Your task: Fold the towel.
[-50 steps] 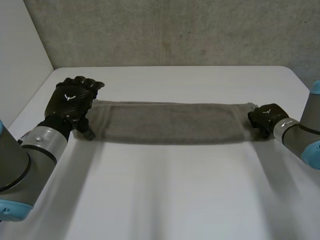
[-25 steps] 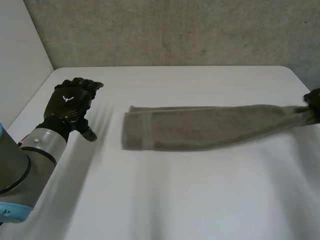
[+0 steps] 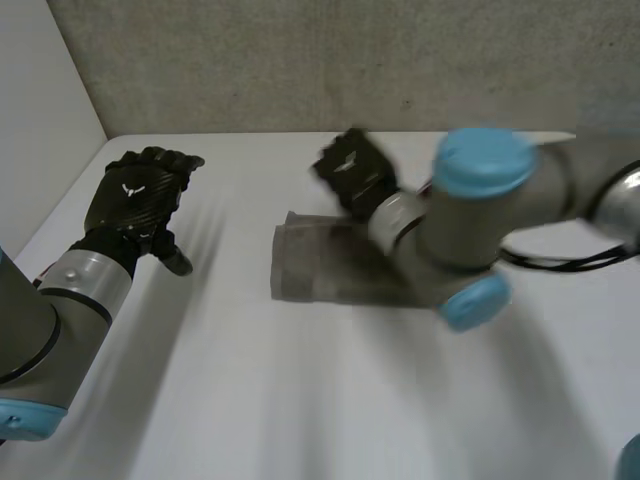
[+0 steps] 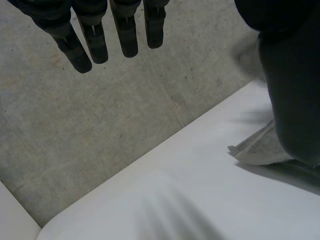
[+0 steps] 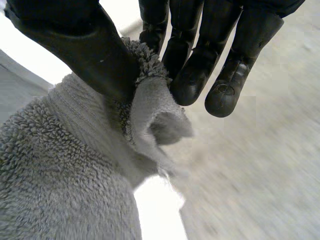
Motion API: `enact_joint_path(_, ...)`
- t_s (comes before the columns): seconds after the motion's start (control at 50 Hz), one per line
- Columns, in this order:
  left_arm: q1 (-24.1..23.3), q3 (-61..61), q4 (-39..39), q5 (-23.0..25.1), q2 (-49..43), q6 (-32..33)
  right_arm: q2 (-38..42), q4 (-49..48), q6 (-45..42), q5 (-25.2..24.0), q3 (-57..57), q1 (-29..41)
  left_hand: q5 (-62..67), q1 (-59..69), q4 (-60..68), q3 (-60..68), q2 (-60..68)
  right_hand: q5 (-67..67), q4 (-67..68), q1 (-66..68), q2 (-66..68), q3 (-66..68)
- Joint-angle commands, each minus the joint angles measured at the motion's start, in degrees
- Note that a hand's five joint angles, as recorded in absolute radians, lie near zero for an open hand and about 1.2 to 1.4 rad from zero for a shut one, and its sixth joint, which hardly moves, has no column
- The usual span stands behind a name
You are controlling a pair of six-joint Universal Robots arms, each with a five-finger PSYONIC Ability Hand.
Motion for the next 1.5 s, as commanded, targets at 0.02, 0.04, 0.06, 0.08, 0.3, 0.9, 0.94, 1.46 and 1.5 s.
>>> enact_joint_path(0.02, 0.03, -0.50, 0.09, 0.09, -0.23, -0.03, 5.76, -0.88, -0.94, 0.06, 1.65, 6.21, -12.27, -4.82, -4.39, -3.38, -4.16, -23.74, -24.14, -22.62, -22.89, -24.22)
enact_joint_path(0.04, 0.03, -0.50, 0.10, 0.09, -0.23, -0.03, 5.77, -0.88, -0.95, 0.06, 1.66, 6.22, -12.27, -4.82, -4.39, -3.38, -4.16, -24.01, -24.42, -22.90, -23.16, -24.49)
enact_joint_path(0.06, 0.03, -0.59, 0.10, 0.18, -0.41, -0.03, 6.03, -0.88, -1.38, 0.58, 1.92, 6.22, -12.11, -4.65, -4.22, -3.21, -4.00, -55.99, -56.40, -54.88, -55.14, -56.47)
enact_joint_path(0.08, 0.03, -0.59, 0.10, 0.18, -0.41, -0.03, 6.03, -0.88, -1.39, 0.59, 1.92, 6.22, -12.10, -4.65, -4.22, -3.21, -3.99, -56.31, -56.72, -55.20, -55.46, -56.79)
enact_joint_path(0.3, -0.06, -0.76, 0.97, 0.18, -1.03, 0.06, -6.51, -0.09, 3.96, 1.20, 14.46, -1.94, -12.27, -4.82, -4.39, -3.38, -4.16, -66.15, -66.56, -65.04, -65.30, -66.63)
enact_joint_path(0.9, -1.11, -1.03, 0.89, 0.00, -1.11, 0.06, -6.62, -0.35, 9.86, 0.59, 27.85, -18.75, -12.44, -4.99, -4.56, -3.55, -4.33, 3.85, 3.44, 4.96, 4.69, 3.37)
enact_joint_path(0.94, -1.11, -0.94, 0.89, 0.00, -1.11, 0.06, -7.93, -0.52, 9.86, 0.50, 27.32, -18.40, -12.44, -4.99, -4.56, -3.55, -4.33, 3.85, 3.44, 4.96, 4.70, 3.37)
enact_joint_path(1.46, -4.81, 10.58, 0.18, -4.39, -1.20, -3.02, 5.59, 3.25, 0.11, -12.42, 3.24, 4.46, -12.44, -4.99, -4.56, -3.55, -4.33, 3.85, 3.44, 4.96, 4.70, 3.37)
enact_joint_path(1.5, -5.42, 12.94, 0.10, -5.79, -2.51, -4.42, 6.65, 4.74, 1.94, -10.50, 2.01, 4.81, -12.44, -4.99, -4.56, -3.55, -4.33, -3.09, -3.49, -1.97, -2.24, -3.57)
